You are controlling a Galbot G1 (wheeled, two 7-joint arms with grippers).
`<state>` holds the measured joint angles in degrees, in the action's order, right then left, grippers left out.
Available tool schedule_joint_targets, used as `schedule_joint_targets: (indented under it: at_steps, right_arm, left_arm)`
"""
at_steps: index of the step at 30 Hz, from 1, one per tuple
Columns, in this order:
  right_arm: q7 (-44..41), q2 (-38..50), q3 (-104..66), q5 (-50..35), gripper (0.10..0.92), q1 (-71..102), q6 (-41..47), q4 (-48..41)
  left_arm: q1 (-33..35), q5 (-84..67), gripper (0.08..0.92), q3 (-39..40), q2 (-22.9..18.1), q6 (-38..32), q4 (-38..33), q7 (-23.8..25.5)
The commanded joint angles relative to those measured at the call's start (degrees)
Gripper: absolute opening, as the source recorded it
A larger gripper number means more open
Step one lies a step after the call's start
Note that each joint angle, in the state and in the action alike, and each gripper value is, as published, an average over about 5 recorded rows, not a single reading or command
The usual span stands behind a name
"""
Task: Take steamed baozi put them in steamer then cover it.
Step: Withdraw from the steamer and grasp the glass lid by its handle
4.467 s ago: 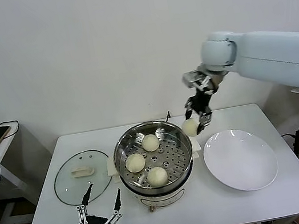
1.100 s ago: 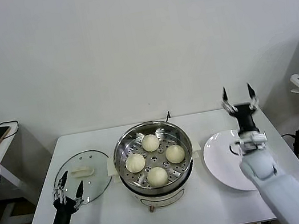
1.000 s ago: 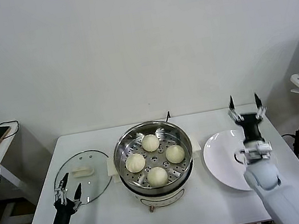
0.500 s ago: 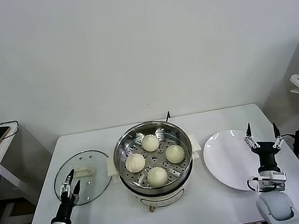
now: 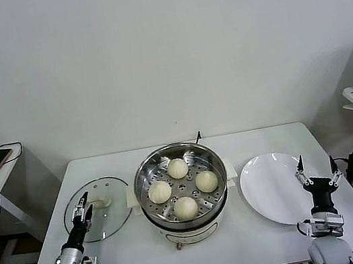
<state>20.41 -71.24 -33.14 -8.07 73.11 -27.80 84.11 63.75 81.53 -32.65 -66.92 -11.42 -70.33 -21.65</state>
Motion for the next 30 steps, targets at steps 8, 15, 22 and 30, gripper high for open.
schedule_joint_targets:
  at_steps: [8, 15, 22, 30]
  right_arm:
    - [-0.76, -1.45, -1.14, 0.96, 0.823, 1.07, -0.61, -0.96]
    - [-0.81, -1.36, -1.32, 1.15, 0.823, 1.08, -0.77, -1.00]
    - [-0.75, -1.51, -1.24, 1.41, 0.823, 0.92, -0.72, -0.89]
    - [-0.62, -1.61, -1.07, 1.49, 0.823, 0.35, -0.61, -0.87]
  left_arm:
    - [-6.39, 2.01, 0.823, 1.07, -1.24, 0.53, 6.16, -0.25]
    - [-7.85, 1.98, 0.823, 1.40, -1.83, 1.13, 7.17, -0.01]
    - [-9.19, 2.35, 0.806, 1.88, -2.39, 1.69, 9.34, 0.48]
    - [-9.38, 2.26, 0.606, 1.77, -2.68, 1.57, 10.02, 1.10]
